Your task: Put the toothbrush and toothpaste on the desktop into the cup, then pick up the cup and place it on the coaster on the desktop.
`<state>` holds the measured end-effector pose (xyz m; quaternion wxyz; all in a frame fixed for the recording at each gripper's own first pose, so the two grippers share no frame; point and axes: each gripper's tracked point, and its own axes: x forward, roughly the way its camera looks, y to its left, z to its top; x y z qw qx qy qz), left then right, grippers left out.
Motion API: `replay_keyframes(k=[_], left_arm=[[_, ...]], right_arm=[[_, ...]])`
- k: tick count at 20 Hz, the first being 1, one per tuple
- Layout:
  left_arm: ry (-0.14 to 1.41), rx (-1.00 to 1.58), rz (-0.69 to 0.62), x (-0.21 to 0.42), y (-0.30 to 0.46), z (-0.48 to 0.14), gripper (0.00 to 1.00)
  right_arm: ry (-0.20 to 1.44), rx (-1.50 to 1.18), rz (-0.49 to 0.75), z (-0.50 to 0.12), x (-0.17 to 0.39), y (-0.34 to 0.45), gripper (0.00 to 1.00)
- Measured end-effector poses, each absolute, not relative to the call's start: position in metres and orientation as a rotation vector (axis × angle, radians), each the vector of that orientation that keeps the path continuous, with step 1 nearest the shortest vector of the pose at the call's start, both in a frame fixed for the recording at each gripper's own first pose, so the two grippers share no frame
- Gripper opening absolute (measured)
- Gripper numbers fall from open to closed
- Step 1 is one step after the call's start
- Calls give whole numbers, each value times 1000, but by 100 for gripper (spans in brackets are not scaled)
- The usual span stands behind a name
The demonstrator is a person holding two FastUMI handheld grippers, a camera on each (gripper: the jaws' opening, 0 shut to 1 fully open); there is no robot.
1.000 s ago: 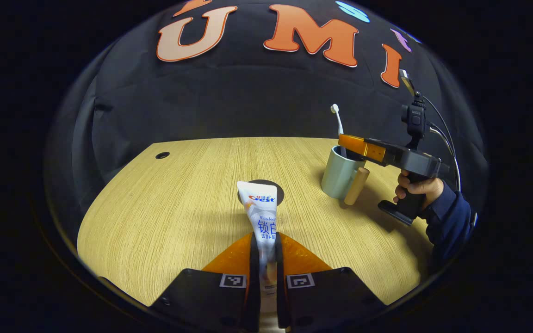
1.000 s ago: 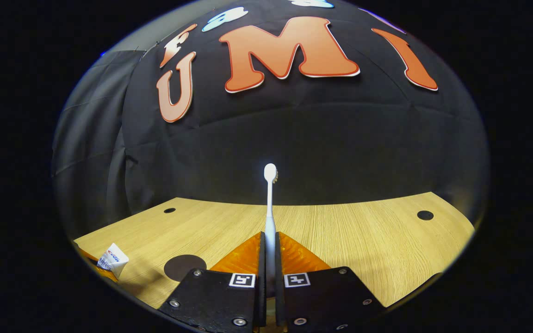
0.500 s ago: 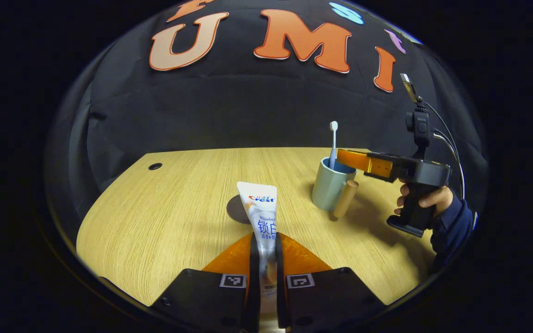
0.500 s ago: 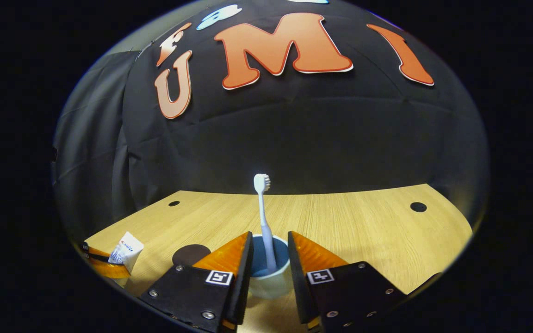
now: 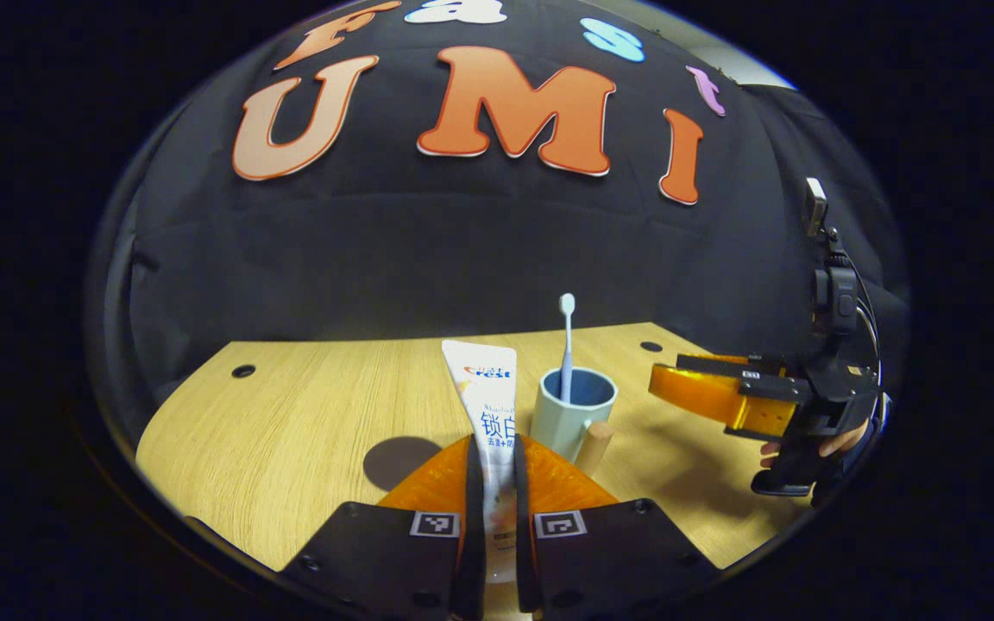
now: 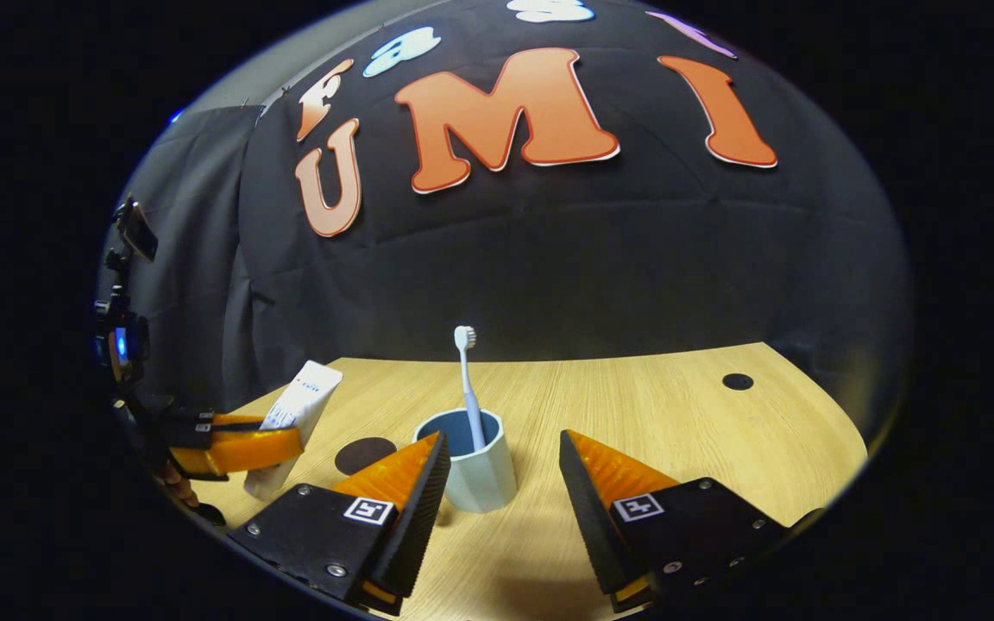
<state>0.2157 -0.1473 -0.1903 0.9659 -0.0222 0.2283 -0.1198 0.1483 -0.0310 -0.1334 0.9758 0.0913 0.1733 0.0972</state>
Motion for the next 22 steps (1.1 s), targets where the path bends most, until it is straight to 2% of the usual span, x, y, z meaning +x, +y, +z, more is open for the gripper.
replay_keyframes(k=[11, 17, 22], left_arm=[[42, -148, -323, 288, -220, -102, 17], [-24, -218, -350, 315, -237, -106, 18], [18, -264, -403, 329, -251, -135, 18]], right_arm=[[332, 199, 123, -137, 115, -93, 86], [327, 233, 101, -142, 116, -105, 87], [326, 230, 115, -144, 114, -101, 88]])
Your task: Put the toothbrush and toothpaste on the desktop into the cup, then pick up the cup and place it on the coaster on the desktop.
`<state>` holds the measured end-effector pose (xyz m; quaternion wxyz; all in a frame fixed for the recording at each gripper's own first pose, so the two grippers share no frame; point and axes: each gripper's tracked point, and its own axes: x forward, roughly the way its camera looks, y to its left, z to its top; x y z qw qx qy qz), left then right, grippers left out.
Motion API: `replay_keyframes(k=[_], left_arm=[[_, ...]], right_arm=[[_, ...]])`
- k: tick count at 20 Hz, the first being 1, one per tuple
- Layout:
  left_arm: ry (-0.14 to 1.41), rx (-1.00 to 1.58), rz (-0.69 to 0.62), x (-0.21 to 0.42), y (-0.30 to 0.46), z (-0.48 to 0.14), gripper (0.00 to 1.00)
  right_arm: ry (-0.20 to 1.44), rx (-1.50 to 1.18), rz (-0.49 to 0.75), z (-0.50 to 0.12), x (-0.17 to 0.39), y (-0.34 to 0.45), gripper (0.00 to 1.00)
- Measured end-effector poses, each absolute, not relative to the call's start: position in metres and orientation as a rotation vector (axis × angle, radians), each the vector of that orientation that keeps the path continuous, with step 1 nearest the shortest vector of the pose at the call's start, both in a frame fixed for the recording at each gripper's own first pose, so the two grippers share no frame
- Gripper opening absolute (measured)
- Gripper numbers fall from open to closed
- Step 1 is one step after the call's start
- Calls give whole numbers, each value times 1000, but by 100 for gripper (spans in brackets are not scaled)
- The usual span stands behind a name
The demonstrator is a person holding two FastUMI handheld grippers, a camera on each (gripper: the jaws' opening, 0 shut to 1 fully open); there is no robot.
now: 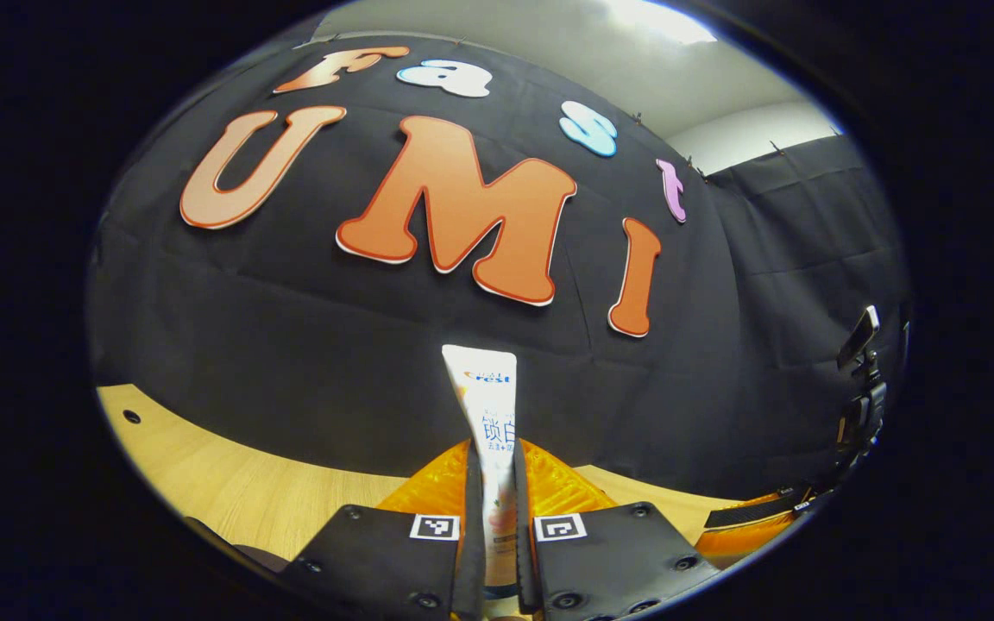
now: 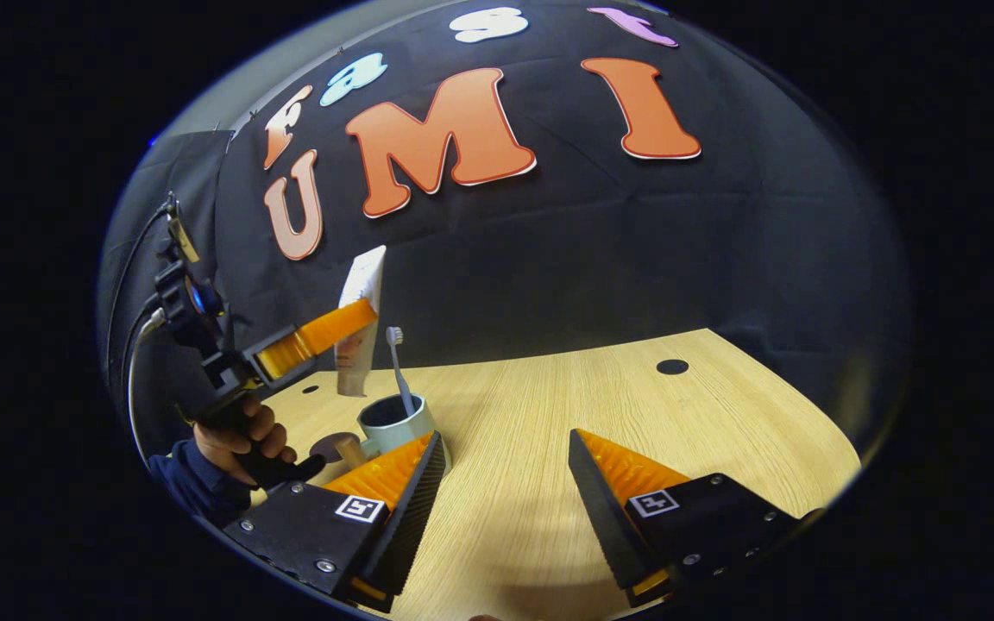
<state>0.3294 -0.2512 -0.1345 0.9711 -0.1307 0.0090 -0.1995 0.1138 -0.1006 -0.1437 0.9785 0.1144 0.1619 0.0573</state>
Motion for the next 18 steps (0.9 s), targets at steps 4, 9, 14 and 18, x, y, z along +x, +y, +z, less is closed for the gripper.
replay_keyframes(k=[4, 9, 14, 18], left_arm=[[64, -277, -421, 336, -260, -158, 18], [117, -272, -416, 338, -264, -182, 20], [196, -276, -435, 327, -264, -201, 28], [211, -252, -443, 313, -260, -196, 35]], right_arm=[[322, 225, 127, -143, 113, -97, 88], [338, 226, 122, -149, 114, -96, 88], [346, 225, 124, -148, 110, -90, 88], [352, 230, 135, -142, 106, -79, 88]])
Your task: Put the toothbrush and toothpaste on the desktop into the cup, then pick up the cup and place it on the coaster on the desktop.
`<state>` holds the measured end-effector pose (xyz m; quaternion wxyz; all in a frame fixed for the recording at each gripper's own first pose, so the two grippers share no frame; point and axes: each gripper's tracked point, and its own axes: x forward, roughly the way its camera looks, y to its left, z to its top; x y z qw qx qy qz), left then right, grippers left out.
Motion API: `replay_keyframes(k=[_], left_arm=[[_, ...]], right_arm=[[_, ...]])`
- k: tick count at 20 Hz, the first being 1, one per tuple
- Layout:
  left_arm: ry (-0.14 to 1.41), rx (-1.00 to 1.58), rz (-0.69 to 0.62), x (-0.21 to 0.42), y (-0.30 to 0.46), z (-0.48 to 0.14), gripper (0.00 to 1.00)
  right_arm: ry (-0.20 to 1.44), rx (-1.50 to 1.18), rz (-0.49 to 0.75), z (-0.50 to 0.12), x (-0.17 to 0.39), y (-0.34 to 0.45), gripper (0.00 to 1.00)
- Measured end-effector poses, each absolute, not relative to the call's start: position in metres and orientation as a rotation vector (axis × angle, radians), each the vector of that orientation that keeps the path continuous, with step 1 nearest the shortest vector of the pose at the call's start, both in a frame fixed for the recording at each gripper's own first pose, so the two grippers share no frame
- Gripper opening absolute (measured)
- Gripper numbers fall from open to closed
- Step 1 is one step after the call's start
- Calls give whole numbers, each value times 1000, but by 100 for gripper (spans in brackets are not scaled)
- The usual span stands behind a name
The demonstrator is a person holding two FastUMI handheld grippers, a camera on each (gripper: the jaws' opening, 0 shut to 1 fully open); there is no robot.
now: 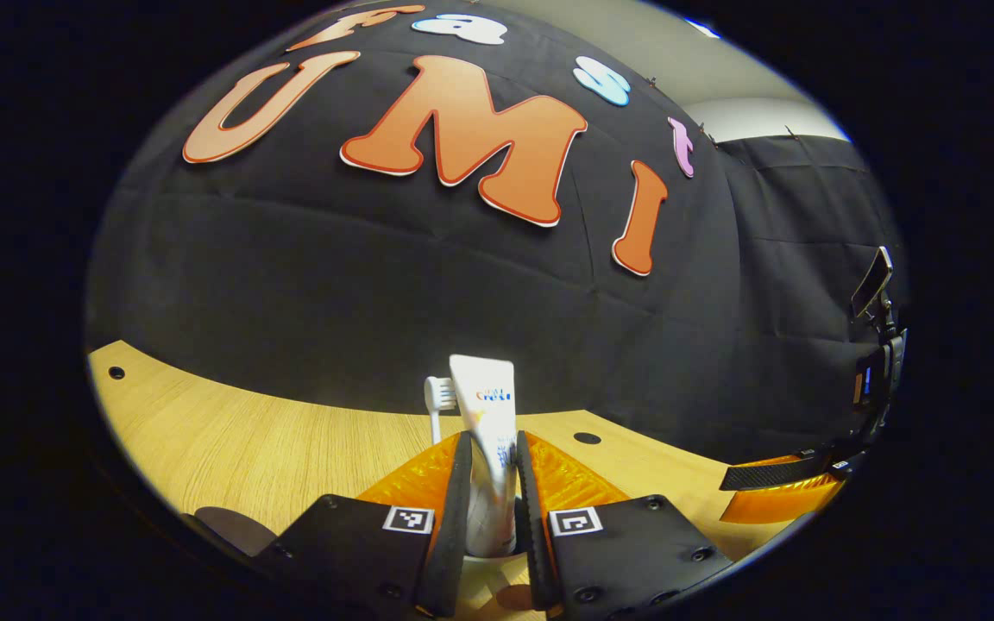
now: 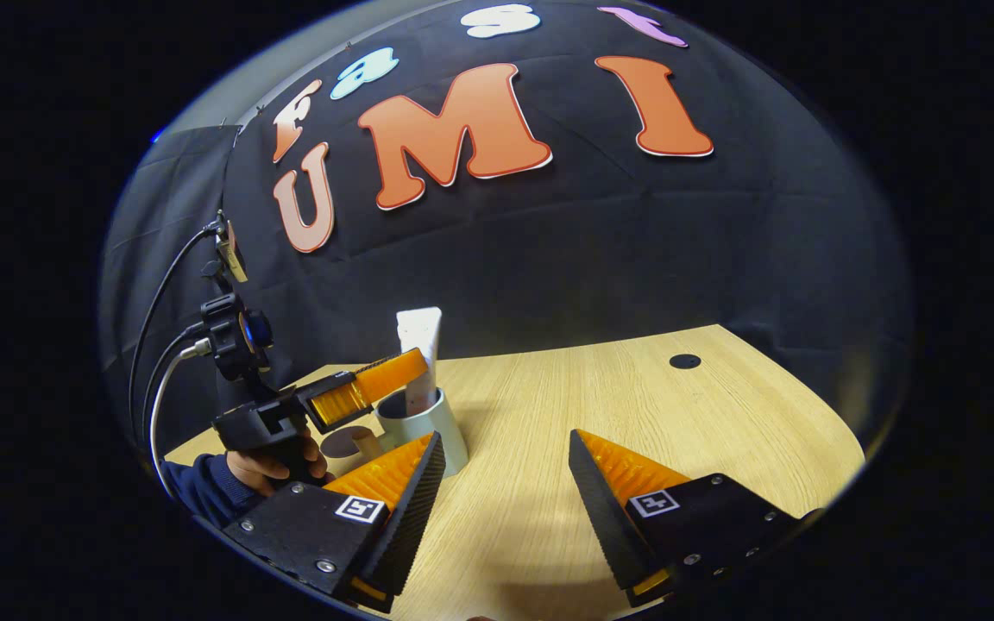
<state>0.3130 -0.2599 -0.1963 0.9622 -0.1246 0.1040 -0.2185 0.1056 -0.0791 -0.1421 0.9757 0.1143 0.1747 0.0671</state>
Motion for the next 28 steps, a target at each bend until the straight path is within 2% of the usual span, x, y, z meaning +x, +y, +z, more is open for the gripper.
replay_keyframes(k=[1, 2, 3, 4, 5, 6, 7, 8, 10, 12, 14, 20, 26, 28], left_arm=[[202, -237, -439, 309, -257, -192, 36], [196, -220, -438, 305, -253, -188, 43], [199, -210, -441, 299, -251, -186, 41], [209, -205, -441, 294, -249, -184, 45], [219, -201, -437, 289, -244, -182, 60], [226, -197, -425, 286, -238, -179, 67], [233, -188, -411, 280, -230, -177, 74], [234, -179, -394, 274, -219, -174, 77], [236, -166, -349, 263, -196, -166, 90], [245, -145, -308, 248, -171, -160, 92], [245, -85, -236, 234, -140, -154, 100], [191, 18, -142, 190, -82, -123, 98], [140, 67, -96, 157, -47, -115, 96], [140, 51, -89, 150, -40, -122, 99]], right_arm=[[353, 230, 139, -140, 105, -76, 88], [357, 229, 139, -138, 104, -73, 88], [367, 229, 142, -137, 103, -70, 88], [379, 232, 145, -137, 103, -66, 88], [393, 238, 152, -135, 102, -61, 88], [405, 245, 162, -132, 101, -54, 88], [415, 254, 173, -128, 102, -48, 88], [423, 261, 186, -125, 102, -41, 88], [441, 260, 196, -118, 104, -30, 88], [472, 250, 185, -117, 110, -24, 88], [511, 243, 185, -117, 115, -13, 88], [637, 237, 190, -116, 127, 22, 88], [819, 214, 116, -133, 137, 43, 88], [870, 191, 80, -140, 141, 46, 88]])
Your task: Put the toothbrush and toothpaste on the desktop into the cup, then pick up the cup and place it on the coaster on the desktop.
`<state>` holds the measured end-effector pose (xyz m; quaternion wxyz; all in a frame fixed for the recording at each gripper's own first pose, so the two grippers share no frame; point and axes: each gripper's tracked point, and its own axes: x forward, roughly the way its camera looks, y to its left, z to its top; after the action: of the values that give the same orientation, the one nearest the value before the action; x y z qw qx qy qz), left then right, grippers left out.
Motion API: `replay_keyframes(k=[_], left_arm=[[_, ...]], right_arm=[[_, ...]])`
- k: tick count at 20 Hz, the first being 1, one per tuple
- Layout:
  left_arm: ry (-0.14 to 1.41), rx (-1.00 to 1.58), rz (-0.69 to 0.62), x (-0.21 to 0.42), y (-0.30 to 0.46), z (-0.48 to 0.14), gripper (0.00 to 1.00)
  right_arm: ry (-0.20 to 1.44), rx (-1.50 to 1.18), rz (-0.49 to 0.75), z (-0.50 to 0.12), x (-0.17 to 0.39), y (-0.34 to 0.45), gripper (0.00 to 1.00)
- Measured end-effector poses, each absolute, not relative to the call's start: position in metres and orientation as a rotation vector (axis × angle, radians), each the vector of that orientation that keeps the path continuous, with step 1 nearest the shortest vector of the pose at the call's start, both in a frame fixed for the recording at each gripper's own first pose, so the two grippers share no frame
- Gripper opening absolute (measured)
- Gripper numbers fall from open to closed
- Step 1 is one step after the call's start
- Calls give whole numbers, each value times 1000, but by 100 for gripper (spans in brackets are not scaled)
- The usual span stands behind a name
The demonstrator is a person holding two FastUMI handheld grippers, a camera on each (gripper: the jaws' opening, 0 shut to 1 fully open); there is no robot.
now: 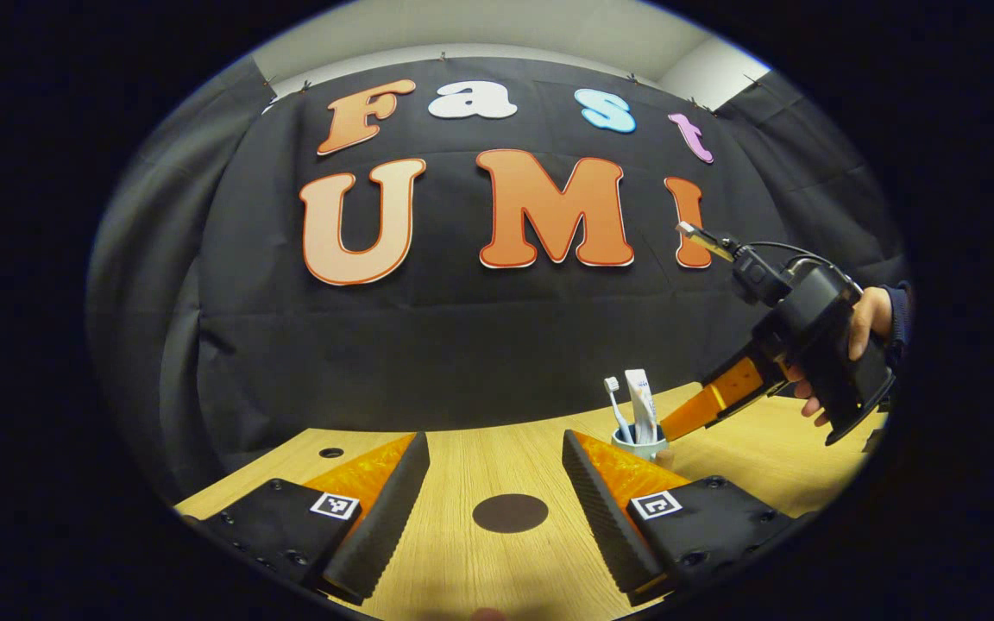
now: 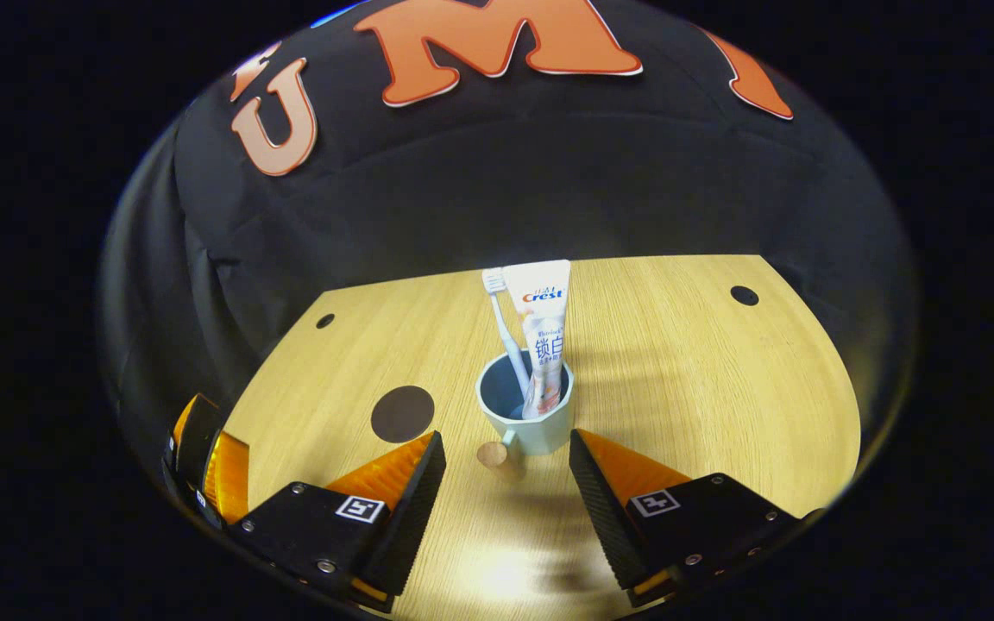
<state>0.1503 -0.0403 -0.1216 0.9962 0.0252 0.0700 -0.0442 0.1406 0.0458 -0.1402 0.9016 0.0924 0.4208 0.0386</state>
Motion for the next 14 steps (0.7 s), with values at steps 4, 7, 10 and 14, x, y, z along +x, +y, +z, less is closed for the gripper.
replay_keyframes(k=[4, 7, 10, 14], left_arm=[[131, 43, -63, 141, -26, -131, 99], [115, 20, -68, 140, -18, -138, 99], [101, 20, -67, 139, -14, -142, 98], [99, -17, -86, 136, -19, -147, 99]], right_arm=[[984, 197, 22, -156, 146, 53, 87], [1068, 181, -37, -172, 153, 52, 87], [1150, 155, -88, -185, 154, 52, 86], [1237, 162, -161, -215, 152, 53, 80]])
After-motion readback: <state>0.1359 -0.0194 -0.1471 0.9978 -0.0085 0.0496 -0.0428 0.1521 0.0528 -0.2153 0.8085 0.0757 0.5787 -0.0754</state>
